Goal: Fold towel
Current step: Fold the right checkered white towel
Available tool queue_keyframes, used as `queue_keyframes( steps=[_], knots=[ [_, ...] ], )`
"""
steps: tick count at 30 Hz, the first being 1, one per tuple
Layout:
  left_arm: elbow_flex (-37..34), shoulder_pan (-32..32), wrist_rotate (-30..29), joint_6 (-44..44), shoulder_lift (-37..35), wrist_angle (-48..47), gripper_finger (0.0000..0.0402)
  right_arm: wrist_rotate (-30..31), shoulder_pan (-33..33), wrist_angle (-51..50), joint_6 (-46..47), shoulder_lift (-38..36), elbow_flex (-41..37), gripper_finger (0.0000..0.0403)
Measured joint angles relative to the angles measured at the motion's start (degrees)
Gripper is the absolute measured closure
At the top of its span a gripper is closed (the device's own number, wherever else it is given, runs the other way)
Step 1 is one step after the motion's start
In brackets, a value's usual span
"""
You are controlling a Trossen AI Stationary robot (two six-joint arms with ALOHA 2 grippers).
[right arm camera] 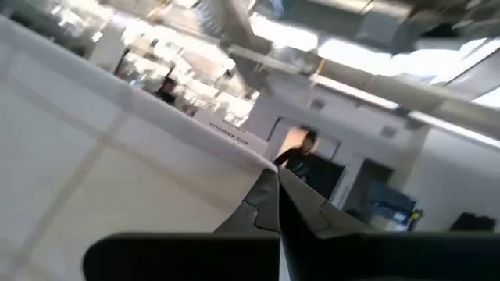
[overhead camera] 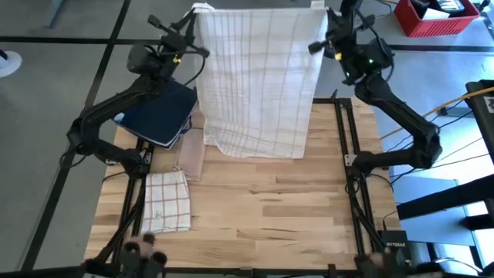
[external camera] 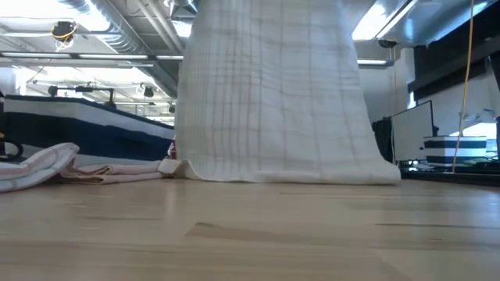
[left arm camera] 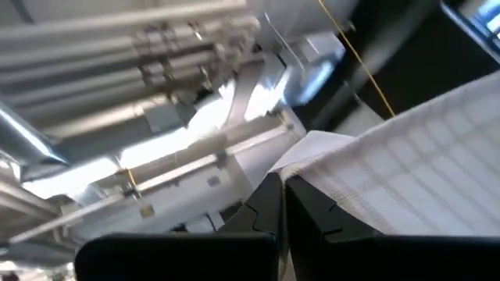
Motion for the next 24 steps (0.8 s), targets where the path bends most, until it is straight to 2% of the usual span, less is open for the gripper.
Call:
queue_keyframes(
  steps=[3, 5, 7, 11, 14, 18, 24],
  knots=[
    [0.2, 2.68, 4.4, -2.12, 3.85, 10.91, 0.0399, -2.81, -3.77, 9.73, 0.15, 3.62, 0.7, 0.0402],
    [2.23, 3.9, 7.72, -4.3, 6.51, 17.43, 0.0399, -4.19, -5.07, 12.34, 0.5, 5.69, 4.31, 0.0402],
    [5.72, 4.2, 11.76, -6.9, 8.28, 21.28, 0.04, -6.02, -5.38, 11.17, 0.67, 7.03, 9.92, 0.0402],
    [13.54, 2.41, 18.0, -12.83, 8.7, 19.31, 0.0399, -11.1, -4.91, 0.07, 2.75, 7.99, 23.32, 0.0402],
    [17.75, -1.05, 21.43, -14.75, 7.3, 11.46, 0.0399, -11.82, -2.02, -12.74, 4.93, 7.88, 32.83, 0.0402],
    [22.21, -6.73, 22.37, -14.9, 3.34, -5.82, 0.0399, -7.17, 2.97, -26.57, 4.11, 7.4, 42.2, 0.0402],
    [24.43, -14.61, 22.37, -17.69, -1.56, -28.26, 0.04, -2.56, 11.3, -44.47, 7.67, 4.22, 48.45, 0.0402]
  ],
)
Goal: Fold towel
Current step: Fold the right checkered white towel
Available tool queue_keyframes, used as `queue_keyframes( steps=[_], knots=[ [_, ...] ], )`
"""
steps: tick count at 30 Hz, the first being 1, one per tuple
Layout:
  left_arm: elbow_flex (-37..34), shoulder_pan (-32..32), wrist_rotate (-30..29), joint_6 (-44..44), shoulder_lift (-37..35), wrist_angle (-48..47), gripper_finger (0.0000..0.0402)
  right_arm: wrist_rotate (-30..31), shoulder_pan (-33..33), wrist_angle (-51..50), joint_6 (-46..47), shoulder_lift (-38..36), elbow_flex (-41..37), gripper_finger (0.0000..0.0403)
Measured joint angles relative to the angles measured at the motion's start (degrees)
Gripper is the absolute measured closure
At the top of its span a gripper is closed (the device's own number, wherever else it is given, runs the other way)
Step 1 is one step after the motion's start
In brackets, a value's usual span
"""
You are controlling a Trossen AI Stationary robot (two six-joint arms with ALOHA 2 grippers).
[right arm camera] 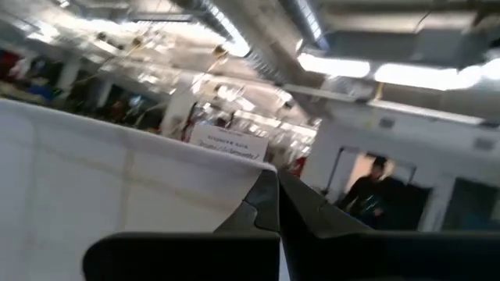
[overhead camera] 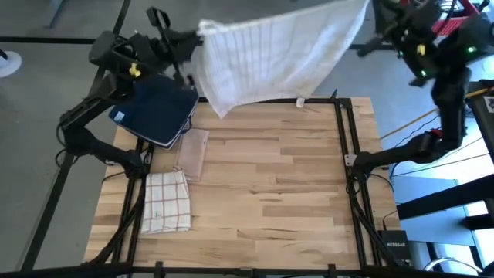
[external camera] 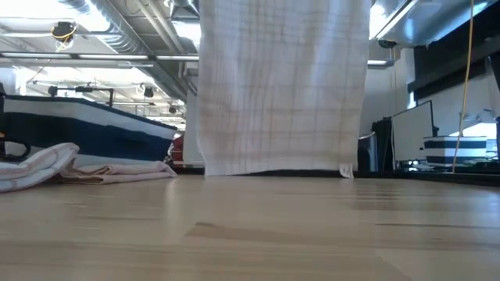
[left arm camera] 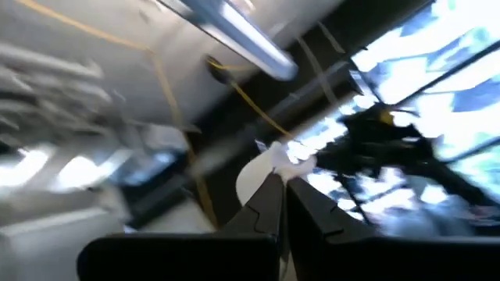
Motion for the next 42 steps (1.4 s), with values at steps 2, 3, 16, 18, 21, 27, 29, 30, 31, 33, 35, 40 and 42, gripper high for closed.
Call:
queue_keyframes(
  steps=[2, 3, 16, 18, 21, 27, 29, 30, 31, 33, 35, 40, 42],
  knots=[
    [0.0, -1.89, 0.04, -3.03, -1.69, -6.66, 0.04, 1.8, 3.41, -5.49, 1.54, -1.21, 0.09, 0.0402],
    [0.02, -2.84, 0.07, -4.45, -2.4, -9.71, 0.04, 2.68, 5.04, -8.19, 2.75, -1.74, 0.09, 0.0402],
    [-1.9, -14.71, -0.52, -16.73, -4.45, -42.91, 0.04, 3.88, 22.81, -44.14, 28.06, -3.24, -3.89, 0.0403],
    [-3.52, -16.71, -1.92, -17.89, -4.43, -45.87, 0.04, 4.2, 25.2, -47.85, 31.75, -3.26, -6.14, 0.0403],
    [-6.83, -20.16, -2.72, -19.28, -4.43, -48.25, 0.04, 4.29, 28.93, -51.74, 36.83, -3.9, -10.53, 0.0403],
    [-16.92, -27.92, -5.28, -22.76, -4.43, -48.49, 0.04, 4.21, 37.17, -54.11, 47.67, -6.0, -23.9, 0.0403],
    [-21.34, -30.51, -7.89, -24.31, -4.43, -47.99, 0.04, 4.18, 40.47, -54.09, 52.11, -6.9, -29.17, 0.0403],
    [-23.63, -31.77, -9.01, -25.48, -4.38, -47.73, 0.04, 4.13, 42.31, -54.07, 54.28, -7.21, -31.89, 0.0403],
    [-25.92, -33.02, -10.03, -26.83, -4.35, -47.34, 0.04, 3.85, 44.32, -54.06, 56.59, -7.42, -34.62, 0.0403],
    [-30.74, -35.56, -12.31, -30.56, -4.34, -45.64, 0.04, 3.18, 48.56, -53.41, 61.79, -7.49, -40.13, 0.0403],
    [-35.76, -38.45, -15.32, -35.75, -4.34, -43.56, 0.04, 3.1, 53.41, -50.79, 66.43, -7.49, -45.77, 0.0403],
    [-46.71, -45.61, -18.98, -47.69, -4.3, -35.72, 0.04, 2.04, 63.58, -36.28, 73.52, -6.47, -58.13, 0.0403],
    [-50.12, -48.26, -19.16, -52.55, -4.3, -32.95, 0.04, -0.14, 66.9, -30.51, 74.99, -5.35, -62.02, 0.0403]
  ],
)
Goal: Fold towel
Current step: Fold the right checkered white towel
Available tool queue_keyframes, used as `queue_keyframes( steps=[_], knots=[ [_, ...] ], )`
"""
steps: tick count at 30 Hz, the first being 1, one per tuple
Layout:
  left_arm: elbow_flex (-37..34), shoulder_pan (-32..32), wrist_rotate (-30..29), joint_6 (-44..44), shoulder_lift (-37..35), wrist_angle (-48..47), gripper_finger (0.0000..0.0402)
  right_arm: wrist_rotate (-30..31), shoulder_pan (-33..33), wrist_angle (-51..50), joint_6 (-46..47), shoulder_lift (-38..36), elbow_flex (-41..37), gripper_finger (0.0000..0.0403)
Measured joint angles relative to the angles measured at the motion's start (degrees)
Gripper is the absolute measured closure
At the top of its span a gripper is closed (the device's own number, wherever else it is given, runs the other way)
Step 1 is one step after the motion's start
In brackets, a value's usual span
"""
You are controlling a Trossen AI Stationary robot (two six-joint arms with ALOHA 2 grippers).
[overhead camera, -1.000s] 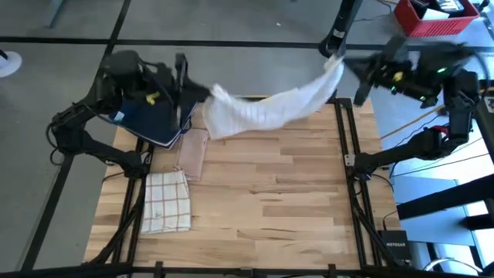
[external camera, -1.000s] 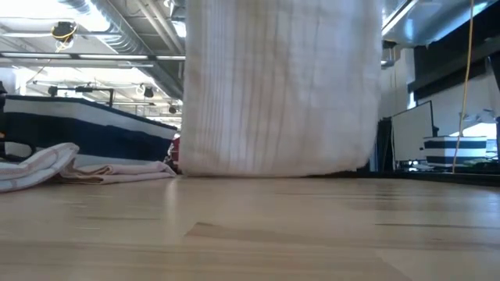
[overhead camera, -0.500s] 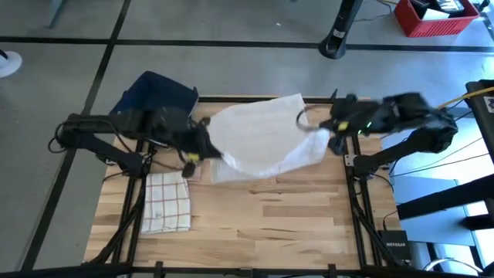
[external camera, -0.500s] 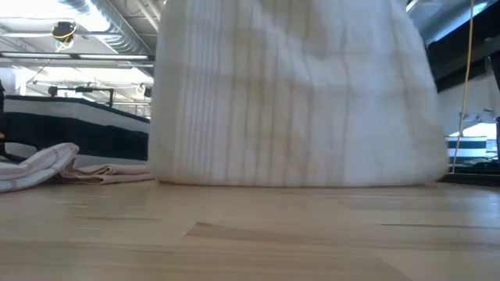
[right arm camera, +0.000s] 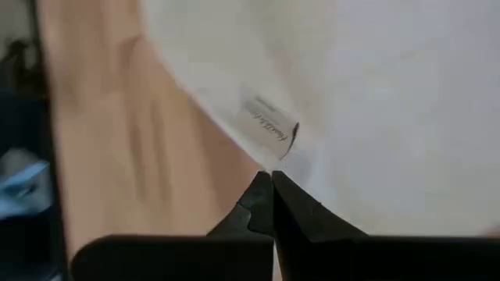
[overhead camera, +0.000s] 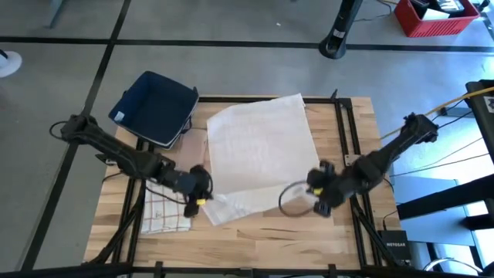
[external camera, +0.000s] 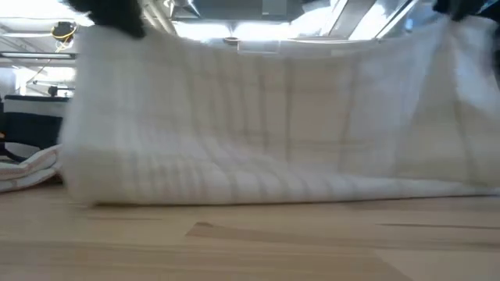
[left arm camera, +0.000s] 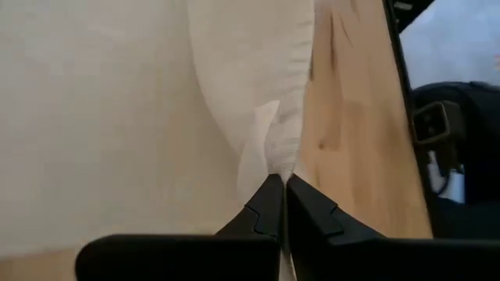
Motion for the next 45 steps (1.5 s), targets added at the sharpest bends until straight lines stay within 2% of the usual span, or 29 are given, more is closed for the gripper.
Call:
queue_keyframes(
  steps=[4, 8, 12, 16, 20, 26, 31, 36, 41, 45],
  knots=[
    [-4.43, -5.0, 0.29, -8.62, 0.0, 6.85, 0.04, -6.57, 5.15, 7.16, 7.82, 3.26, -4.22, 0.0403],
    [-6.31, -9.62, 0.46, -14.2, 0.0, 12.06, 0.04, -12.15, 9.82, 11.68, 16.84, 7.01, -4.66, 0.0403],
    [-7.44, -13.53, 0.47, -17.13, 0.0, 17.8, 0.04, -14.38, 14.68, 18.75, 26.9, 9.24, -4.66, 0.0403],
    [-7.56, -16.04, 0.55, -19.6, 0.66, 23.12, 0.04, -11.96, 20.15, 26.41, 34.82, 10.75, -4.24, 0.0403],
    [-7.56, -17.77, 4.14, -21.03, 4.18, 32.36, 0.04, -6.41, 24.86, 30.46, 39.18, 12.92, -2.72, 0.0403],
    [-7.58, -18.3, 11.07, -23.25, 9.89, 47.68, 0.04, 0.47, 28.31, 30.32, 39.76, 14.54, -1.43, 0.0403],
    [-6.67, -18.58, 12.69, -22.49, 10.54, 58.15, 0.04, 1.31, 28.06, 30.43, 37.49, 14.54, -1.43, 0.0403],
    [-4.11, -18.92, 12.74, -17.12, 10.38, 53.57, 0.04, 3.03, 28.09, 28.71, 35.99, 14.54, -1.4, 0.0403],
    [-4.17, -16.76, 10.68, -18.1, 10.36, 35.56, 0.04, 8.53, 27.16, 20.08, 35.89, 14.54, -1.4, 0.0403],
    [-4.24, -14.4, 4.6, -17.46, 10.36, 21.49, 0.04, 16.55, 25.24, 11.7, 35.86, 14.54, -1.4, 0.0403]
  ],
)
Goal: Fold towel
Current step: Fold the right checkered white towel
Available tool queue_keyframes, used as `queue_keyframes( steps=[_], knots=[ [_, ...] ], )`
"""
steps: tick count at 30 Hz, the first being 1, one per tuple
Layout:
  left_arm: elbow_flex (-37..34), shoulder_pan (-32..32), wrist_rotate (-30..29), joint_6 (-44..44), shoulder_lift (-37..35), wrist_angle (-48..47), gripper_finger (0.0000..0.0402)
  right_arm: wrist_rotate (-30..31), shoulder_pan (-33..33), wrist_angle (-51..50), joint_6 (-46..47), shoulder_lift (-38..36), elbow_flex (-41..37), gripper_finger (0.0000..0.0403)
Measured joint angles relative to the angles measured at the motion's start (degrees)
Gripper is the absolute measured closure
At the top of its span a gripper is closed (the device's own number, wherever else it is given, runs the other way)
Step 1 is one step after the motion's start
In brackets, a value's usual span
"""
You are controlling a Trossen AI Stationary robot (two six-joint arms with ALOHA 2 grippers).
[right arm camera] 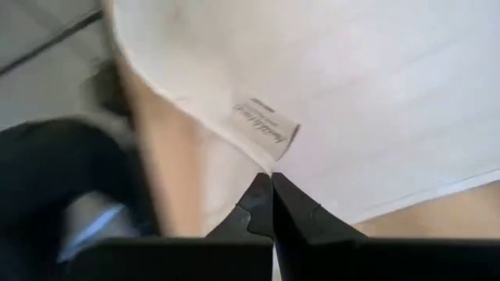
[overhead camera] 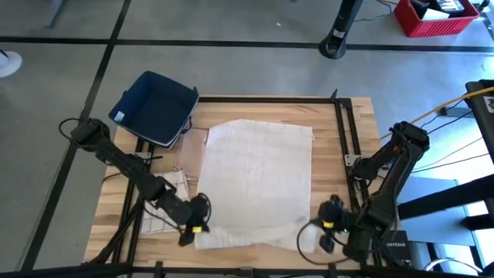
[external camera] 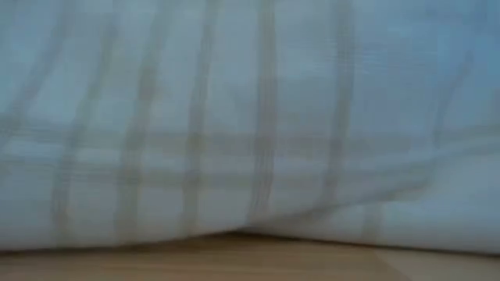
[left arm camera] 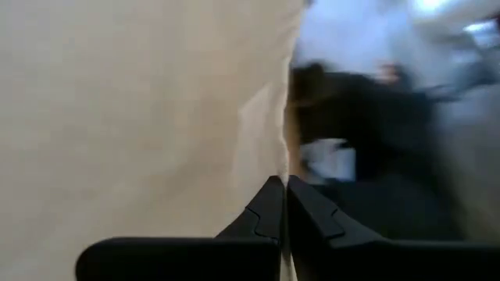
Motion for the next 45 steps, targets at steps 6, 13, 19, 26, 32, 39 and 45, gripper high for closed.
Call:
queue_keyframes(
  steps=[6, 13, 19, 26, 32, 39, 45],
  knots=[
    [0.0, 4.83, -14.73, 5.01, -0.04, -15.46, 0.04, 5.19, -5.55, -10.18, 0.3, -0.02, -2.35, 0.0403],
    [-0.01, 9.72, -29.42, 9.53, -0.04, -24.96, 0.04, 1.96, -11.63, -6.34, 0.54, -0.02, -12.14, 0.0399],
    [-1.55, 13.79, -29.91, 16.1, -0.04, -22.29, 0.0399, -0.35, -15.93, -3.23, 0.75, 0.0, -18.45, 0.038],
    [-3.32, 19.47, -29.91, 18.31, -0.04, -22.72, 0.0332, -6.75, -21.79, -4.99, -1.99, 0.0, -19.1, 0.0297],
    [1.27, 25.23, -30.23, 28.08, -0.91, -23.15, 0.026, -2.64, -24.71, -11.64, -13.56, -0.02, -12.54, 0.0228],
    [2.36, 43.01, -25.21, 32.61, -0.91, -18.36, 0.0235, 12.41, -30.64, 0.28, -25.55, -0.04, -14.57, 0.0209],
    [2.36, 60.18, -17.32, 32.98, -0.07, -13.39, 0.0243, 4.9, -37.91, 26.05, -33.44, -0.02, -25.85, 0.0218]
  ],
)
